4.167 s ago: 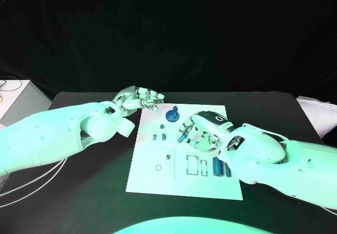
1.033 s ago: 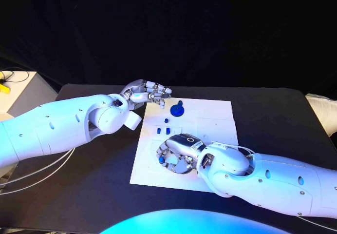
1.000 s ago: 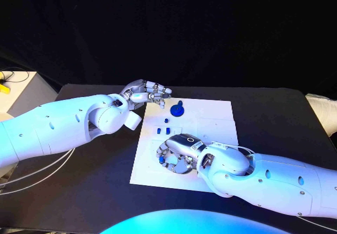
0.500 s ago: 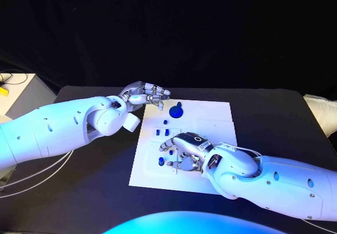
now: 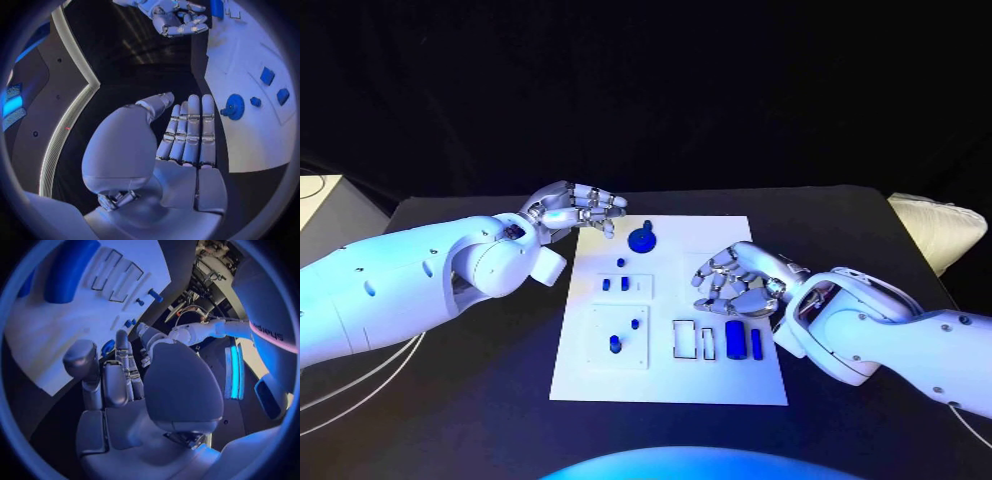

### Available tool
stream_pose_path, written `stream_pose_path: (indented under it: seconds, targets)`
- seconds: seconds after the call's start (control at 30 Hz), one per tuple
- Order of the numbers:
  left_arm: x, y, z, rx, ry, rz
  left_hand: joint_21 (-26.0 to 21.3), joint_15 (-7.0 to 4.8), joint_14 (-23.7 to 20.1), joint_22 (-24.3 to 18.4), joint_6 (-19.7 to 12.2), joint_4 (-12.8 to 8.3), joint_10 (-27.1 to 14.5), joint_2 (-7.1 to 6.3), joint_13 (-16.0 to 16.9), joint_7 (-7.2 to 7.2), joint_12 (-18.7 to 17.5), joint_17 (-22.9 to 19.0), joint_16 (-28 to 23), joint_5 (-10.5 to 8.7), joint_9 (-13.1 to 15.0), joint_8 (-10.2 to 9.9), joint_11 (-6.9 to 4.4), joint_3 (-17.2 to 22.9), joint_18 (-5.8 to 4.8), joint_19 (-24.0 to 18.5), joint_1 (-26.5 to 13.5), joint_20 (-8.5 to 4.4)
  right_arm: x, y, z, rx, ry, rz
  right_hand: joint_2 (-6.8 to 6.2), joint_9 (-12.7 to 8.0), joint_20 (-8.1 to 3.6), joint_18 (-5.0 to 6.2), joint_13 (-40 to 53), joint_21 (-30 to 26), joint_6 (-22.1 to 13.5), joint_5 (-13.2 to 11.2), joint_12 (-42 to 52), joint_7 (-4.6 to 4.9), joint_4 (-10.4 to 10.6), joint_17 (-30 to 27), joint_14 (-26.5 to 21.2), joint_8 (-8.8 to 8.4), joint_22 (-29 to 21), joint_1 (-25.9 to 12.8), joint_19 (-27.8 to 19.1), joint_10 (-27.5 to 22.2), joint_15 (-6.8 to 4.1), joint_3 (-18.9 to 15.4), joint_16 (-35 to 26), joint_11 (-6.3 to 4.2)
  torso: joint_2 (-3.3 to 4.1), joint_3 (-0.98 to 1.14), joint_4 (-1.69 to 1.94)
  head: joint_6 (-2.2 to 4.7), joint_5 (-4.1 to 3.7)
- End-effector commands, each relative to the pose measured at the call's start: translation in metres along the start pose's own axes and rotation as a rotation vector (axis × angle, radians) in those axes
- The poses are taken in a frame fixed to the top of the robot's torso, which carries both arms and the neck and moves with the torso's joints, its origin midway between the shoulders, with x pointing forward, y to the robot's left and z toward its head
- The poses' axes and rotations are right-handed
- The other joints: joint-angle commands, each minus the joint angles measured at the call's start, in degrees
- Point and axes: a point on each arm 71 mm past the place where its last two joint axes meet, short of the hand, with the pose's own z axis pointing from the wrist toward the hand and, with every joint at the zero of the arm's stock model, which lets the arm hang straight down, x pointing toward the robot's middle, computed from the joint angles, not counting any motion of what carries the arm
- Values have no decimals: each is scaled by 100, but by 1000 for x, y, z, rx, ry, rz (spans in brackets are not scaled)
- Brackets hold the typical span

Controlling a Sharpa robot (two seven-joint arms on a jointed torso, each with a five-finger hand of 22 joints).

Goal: Assemble the parts on the task board

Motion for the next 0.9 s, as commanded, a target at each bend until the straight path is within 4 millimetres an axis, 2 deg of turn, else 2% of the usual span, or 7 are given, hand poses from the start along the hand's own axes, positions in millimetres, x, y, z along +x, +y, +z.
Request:
stream_pose_path:
  seconds: [0.03,0.07,0.1,0.17,0.3,0.5,0.9]
  targets:
    - [1,-1,-1,16,7,-15,-28,32,13,-11,-40,12,-19,18,-6,5,-27,-8,-28,19,-8,-34,26,-23,77,12,-28,16,-6,-16,-11,94,40,169,69,74,-89,-153,3024,612,-8,22,2773,-110,116,520,157,158,299,-28,154,207,-78,-386,250,-143,-34,11,-39,25,-143]
    - [1,-1,-1,17,6,-16,-33,33,14,-15,-50,16,-19,12,-6,7,-25,-7,-28,18,-10,-40,27,-28,77,14,-34,17,-9,-21,-16,113,42,168,156,106,-68,-209,4529,919,-18,28,4000,-99,231,929,233,248,456,-4,200,369,-81,-540,444,-149,-37,12,-39,33,-191]
    - [1,-1,-1,19,5,-17,-33,33,14,-15,-50,16,-19,12,-6,7,-25,-7,-28,18,-10,-40,27,-28,77,14,-34,17,-12,-26,-21,136,45,164,226,121,-67,-223,4937,1031,-19,37,4309,-94,303,1067,255,296,518,13,215,411,-81,-607,509,-136,-36,10,-33,41,-222]
    - [1,-1,-2,21,4,-19,-33,33,14,-15,-50,16,-19,12,-6,7,-25,-7,-28,18,-10,-40,27,-28,77,14,-34,17,-16,-36,-33,178,49,150,280,148,-61,-279,5946,1411,-22,41,5050,-107,399,1483,331,401,705,1,270,742,-70,-864,702,-149,-35,8,-29,52,-271]
    - [1,-1,-3,22,4,-21,-40,34,16,-19,-61,22,-19,8,-6,8,-24,-7,-28,17,-13,-46,28,-33,77,16,-43,18,-22,-48,-50,242,44,93,407,156,-61,-322,6453,1709,-20,44,5399,-101,414,1737,378,477,850,-59,312,954,-64,-1060,817,-165,-49,8,-55,34,-322]
    - [3,0,-3,22,9,-24,-44,35,16,-22,-63,26,-19,10,-6,8,-23,-7,-28,18,-14,-48,28,-35,77,17,-47,19,-21,-57,-69,316,38,-3,583,162,-71,-420,6929,2344,78,62,5714,-157,433,2164,461,625,1126,-272,405,1197,-94,-1448,999,-195,-60,-2,-61,-5,-377]
    - [4,0,-3,21,13,-26,-48,35,17,-25,-62,30,-18,12,-6,7,-22,-6,-28,19,-13,-48,28,-36,77,18,-51,19,4,-56,-71,354,73,-92,700,148,-94,-495,7221,2813,162,139,5910,-205,443,2418,512,730,1314,-462,474,1373,-123,-1765,1101,-235,-46,4,-50,-48,-401]
